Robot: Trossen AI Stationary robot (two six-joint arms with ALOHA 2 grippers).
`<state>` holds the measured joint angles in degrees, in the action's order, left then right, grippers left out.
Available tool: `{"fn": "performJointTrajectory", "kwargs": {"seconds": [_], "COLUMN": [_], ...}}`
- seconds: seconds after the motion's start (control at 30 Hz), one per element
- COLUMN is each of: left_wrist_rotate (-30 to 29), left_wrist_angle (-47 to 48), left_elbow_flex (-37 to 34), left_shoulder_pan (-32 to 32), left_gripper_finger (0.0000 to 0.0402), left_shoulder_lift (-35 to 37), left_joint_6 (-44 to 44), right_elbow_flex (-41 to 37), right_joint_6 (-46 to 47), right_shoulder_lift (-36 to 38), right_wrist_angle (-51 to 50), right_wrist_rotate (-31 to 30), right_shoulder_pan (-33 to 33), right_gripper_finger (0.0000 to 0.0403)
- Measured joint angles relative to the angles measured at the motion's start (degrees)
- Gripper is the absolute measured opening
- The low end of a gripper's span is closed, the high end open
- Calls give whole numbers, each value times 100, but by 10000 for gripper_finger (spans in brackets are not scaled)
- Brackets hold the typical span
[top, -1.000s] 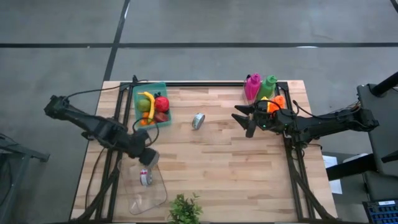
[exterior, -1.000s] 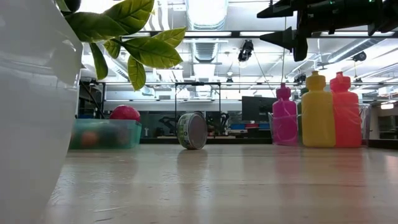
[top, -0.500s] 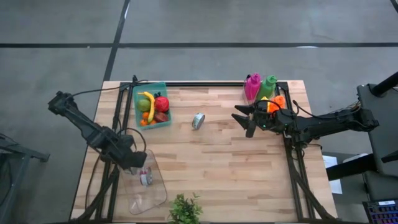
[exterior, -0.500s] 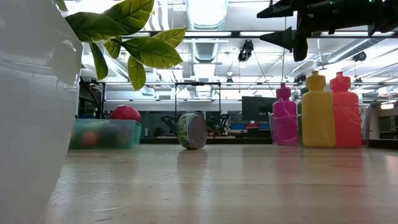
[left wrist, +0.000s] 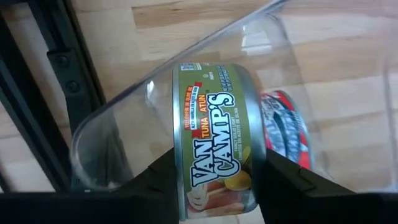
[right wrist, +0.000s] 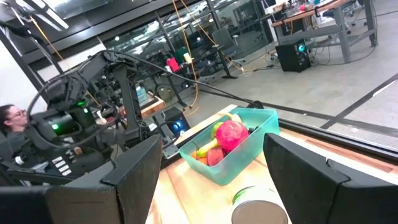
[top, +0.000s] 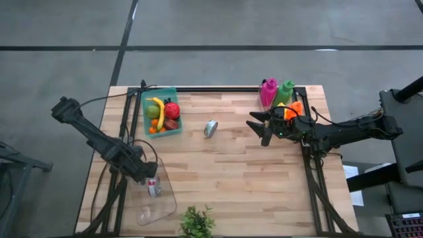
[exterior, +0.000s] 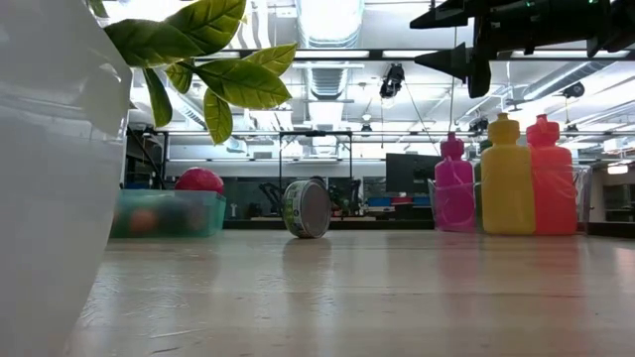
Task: Pick & Place Food Item
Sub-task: Put the bottom green tuna can into the left transparent bin
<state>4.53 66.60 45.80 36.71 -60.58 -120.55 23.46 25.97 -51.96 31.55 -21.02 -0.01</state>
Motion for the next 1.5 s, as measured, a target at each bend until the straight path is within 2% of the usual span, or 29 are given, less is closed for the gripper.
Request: {"fn": "performJointTrajectory", "kwargs": {"seconds": [0.43, 1.03, 1.5], "left_wrist_rotate": [62, 64, -25], "left_wrist_angle": [-1116, -1266, -1317], "left_elbow_flex": [-942, -1036, -1066], "left_shoulder_pan": [0, -4, -4], "left_gripper_finger": [157, 158, 232], "left_shoulder_lift": [-4, 7, -4], "left_joint_6": [-120, -160, -123], "right_elbow_flex": [0, 0, -1], "right_joint_6": [0, 1, -1], "right_shoulder_lift": [1, 0, 1], "right_wrist_angle": [0, 0, -1], "right_wrist_rotate": [-1, -1, 0], "right_shoulder_pan": [-2, -2, -1], "right_gripper_finger": [276, 276, 276]}}
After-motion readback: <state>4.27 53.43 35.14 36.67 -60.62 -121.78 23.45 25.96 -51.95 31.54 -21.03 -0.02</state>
